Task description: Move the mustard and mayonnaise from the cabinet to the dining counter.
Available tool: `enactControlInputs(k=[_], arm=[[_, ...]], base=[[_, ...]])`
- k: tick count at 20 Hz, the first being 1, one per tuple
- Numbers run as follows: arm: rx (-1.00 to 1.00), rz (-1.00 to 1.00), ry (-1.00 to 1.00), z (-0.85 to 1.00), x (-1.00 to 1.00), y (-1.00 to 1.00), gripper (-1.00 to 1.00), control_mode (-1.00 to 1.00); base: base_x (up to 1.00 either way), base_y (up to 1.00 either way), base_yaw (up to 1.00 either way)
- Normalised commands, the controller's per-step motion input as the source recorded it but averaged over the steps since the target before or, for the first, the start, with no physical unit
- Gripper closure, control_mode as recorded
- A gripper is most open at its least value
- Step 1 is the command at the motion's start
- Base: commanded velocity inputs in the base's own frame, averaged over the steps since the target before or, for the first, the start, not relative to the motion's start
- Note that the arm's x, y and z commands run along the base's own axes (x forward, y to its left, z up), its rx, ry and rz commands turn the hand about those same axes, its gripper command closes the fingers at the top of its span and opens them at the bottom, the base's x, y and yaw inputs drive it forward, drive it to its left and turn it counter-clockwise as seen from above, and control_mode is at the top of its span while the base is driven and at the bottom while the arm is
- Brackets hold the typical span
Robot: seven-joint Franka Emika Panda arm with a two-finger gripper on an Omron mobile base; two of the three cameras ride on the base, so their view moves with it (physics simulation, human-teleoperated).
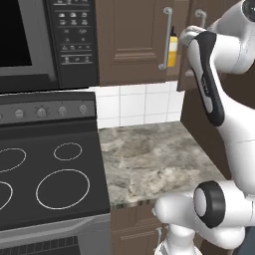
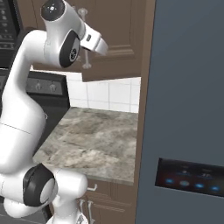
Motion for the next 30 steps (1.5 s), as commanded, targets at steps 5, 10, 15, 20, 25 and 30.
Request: enactControlInputs(k=[5,10,15,20,25,30], arm=[[0.14,0.00,0.00,-0.07,-0.64,-0.54,1.00,-1.00],[0.07,0.00,0.00,-0.05,-0.63,-0.52,1.00,-1.00],[0.02,-0.01,0.00,-0.14,-0.54,-0.45,1.00,-1.00],[0.00,0.00,0.02,-0.29,-0.28,-0.16,-1.00,-1.00],[-0.01,-0.11,-0.08,-0.40,0.02,0.31,-1.00,-1.00],[0.00,-0.11,0.00,-0.06,0.00,0.63,-1.00,-1.00]], base=[[0.00,0.00,0.00],[0.00,0.00,0.00],[0.00,0.00,0.00],[0.00,0.00,0.00],[0.00,0.00,0.00],[0.00,0.00,0.00]])
